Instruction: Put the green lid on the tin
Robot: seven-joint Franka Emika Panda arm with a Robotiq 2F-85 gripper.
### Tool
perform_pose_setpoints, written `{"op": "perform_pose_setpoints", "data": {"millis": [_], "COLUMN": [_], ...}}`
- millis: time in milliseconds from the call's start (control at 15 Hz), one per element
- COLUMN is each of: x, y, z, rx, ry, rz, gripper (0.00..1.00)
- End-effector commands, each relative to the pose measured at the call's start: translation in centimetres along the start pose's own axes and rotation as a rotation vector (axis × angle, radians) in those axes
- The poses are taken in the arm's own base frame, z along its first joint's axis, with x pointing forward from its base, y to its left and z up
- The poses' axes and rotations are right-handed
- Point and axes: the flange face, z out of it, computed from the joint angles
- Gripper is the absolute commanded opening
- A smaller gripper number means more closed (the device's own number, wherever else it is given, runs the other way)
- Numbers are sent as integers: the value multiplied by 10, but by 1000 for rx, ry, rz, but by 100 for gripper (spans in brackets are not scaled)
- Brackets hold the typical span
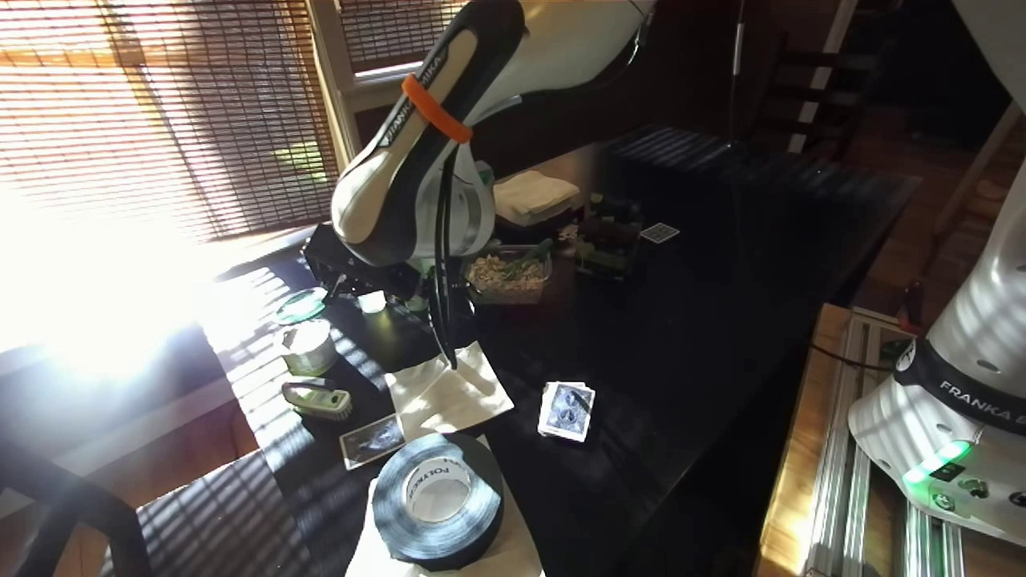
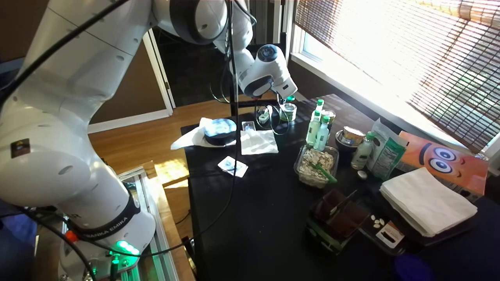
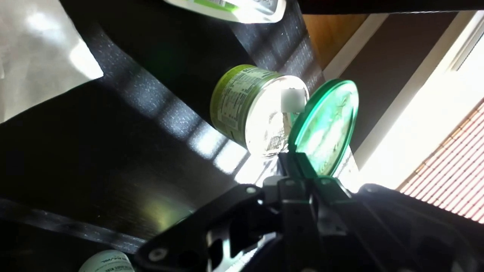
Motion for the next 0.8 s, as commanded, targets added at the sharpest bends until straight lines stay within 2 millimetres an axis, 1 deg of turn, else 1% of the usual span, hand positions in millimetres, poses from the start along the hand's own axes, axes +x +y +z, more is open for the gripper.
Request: {"op": "perform_pose_setpoints", "data": {"millis": [0,267,533,733], "x": [-1,1,7,7], "y": [-2,2,15,22], "z": [8,22,42,57], "rx": [26,68,68,69], "ry": [3,11,20,20], "rz": [8,33,61,69], "gripper": [1,1,1,1]}}
